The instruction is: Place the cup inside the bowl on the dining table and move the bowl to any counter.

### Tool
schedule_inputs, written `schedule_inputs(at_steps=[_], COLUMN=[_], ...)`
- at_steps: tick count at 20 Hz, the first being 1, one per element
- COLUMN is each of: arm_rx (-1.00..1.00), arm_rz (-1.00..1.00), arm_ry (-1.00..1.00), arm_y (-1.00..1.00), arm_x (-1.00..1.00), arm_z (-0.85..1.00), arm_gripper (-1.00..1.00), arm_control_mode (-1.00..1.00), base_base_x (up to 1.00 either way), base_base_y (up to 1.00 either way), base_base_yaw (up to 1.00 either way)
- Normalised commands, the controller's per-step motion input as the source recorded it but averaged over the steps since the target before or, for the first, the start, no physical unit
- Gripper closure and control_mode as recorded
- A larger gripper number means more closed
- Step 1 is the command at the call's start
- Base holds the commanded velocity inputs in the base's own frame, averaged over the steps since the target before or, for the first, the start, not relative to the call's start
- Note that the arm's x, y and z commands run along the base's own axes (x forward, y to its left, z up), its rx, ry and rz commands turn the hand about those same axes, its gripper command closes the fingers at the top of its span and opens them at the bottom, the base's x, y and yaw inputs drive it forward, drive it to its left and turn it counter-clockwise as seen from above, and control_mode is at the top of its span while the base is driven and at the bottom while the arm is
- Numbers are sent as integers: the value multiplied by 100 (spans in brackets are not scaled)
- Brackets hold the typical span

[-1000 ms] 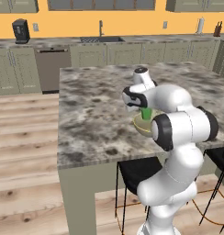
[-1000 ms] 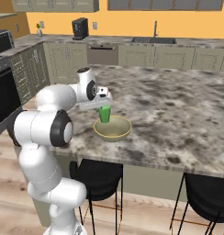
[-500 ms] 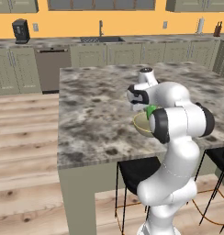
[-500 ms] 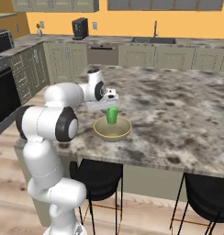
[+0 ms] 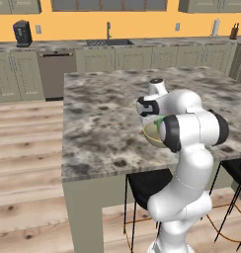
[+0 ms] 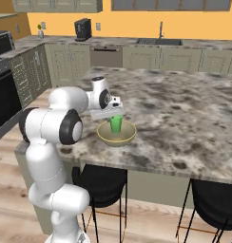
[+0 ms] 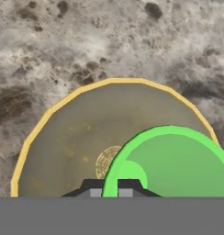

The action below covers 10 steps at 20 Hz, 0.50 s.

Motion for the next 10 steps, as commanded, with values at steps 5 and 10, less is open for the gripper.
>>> schedule_inputs(at_steps=[5,10], arm_rx=[0,0], arm_rz=[1,1], arm_ry=[0,0], arm_y=[0,0], arm_x=[0,11], arm_z=[-32,-34], arm_gripper=[100,100], arm_control_mode=[-100,-100], base_base_x=[0,0], base_base_y=[0,0], base_base_yaw=[0,0])
